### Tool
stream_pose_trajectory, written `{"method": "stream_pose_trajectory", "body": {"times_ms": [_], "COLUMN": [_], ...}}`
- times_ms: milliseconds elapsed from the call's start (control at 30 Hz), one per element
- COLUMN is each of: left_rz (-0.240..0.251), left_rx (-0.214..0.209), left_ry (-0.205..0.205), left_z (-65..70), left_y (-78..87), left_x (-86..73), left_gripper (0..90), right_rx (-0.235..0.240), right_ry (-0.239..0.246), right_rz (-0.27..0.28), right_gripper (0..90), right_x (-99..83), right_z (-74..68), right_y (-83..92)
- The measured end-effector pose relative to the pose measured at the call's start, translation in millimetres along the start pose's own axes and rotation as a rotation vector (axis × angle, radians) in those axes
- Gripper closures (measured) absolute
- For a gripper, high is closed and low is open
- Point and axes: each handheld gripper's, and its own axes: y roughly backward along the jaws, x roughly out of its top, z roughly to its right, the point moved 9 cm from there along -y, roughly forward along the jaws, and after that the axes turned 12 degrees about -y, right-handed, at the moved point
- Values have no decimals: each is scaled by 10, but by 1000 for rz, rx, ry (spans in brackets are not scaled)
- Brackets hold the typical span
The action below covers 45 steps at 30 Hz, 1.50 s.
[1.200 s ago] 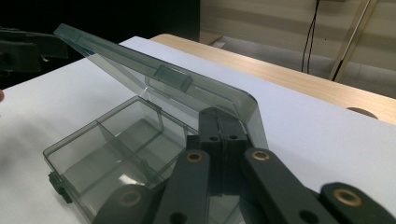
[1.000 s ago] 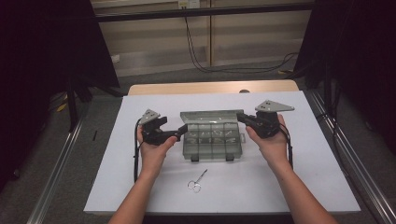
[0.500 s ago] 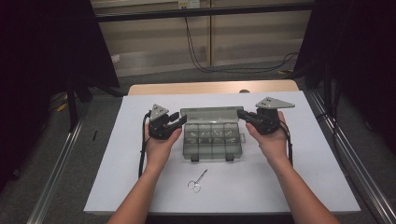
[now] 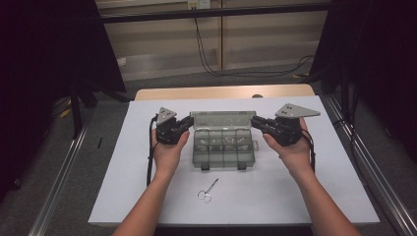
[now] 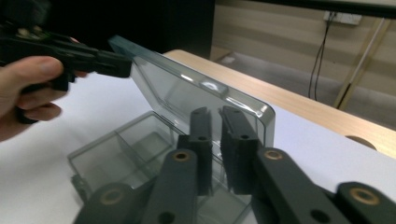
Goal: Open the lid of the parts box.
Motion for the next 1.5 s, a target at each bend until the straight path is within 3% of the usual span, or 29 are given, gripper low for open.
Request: {"method": "stream_pose_trajectory", "body": {"times_ms": [33,67,100,133,167,200,233,333,433,500,533,567,600,633,767,833,933,1100,1267,1500], "left_rz": [-2,-1,-1,-2,-2,-3,-3,-7,-6,-6,-6,-4,-3,-3,-5,-3,-1,-5,-19,-52], "left_rx": [2,3,3,3,3,2,2,0,1,1,1,1,4,4,10,10,6,10,10,-12], "left_ry": [0,2,2,1,1,-1,-1,-2,3,3,1,4,3,3,3,6,10,-3,6,26], "left_z": [-2,-3,-3,-3,-3,-4,-6,-14,-13,-14,-16,-15,-19,-19,-26,-24,-28,-46,-81,-116], "left_y": [0,-1,-1,0,0,0,0,0,-3,-4,-5,-7,-12,-12,-23,-28,-31,-47,-181,-280], "left_x": [1,3,3,3,3,2,2,2,2,3,3,5,8,8,14,17,17,11,-63,-185], "left_gripper": [814,815,815,816,816,816,816,816,817,818,818,818,819,819,823,824,826,829,819,802], "right_rx": [9,3,3,-23,-23,-69,-69,-129,-163,-200,-200,-196,-224,-224,-259,-260,-284,-304,-336,-303], "right_ry": [3,-8,-8,-44,-44,-98,-98,-140,-123,-104,-104,-98,-81,-81,-99,-101,-140,-137,-117,-147], "right_rz": [10,21,21,28,28,24,24,4,-5,6,6,5,0,0,25,31,58,68,68,58], "right_gripper": [748,634,634,308,308,25,25,0,121,307,307,401,479,479,649,665,757,831,863,863], "right_x": [12,13,13,-8,-8,-49,-49,-191,-296,-348,-348,-377,-421,-421,-414,-404,-373,-380,-375,-345], "right_z": [6,58,58,152,152,260,260,415,455,487,487,480,489,489,469,464,470,480,504,549], "right_y": [22,45,45,33,33,-22,-22,-112,-187,-234,-234,-261,-323,-323,-434,-446,-472,-536,-558,-583]}}
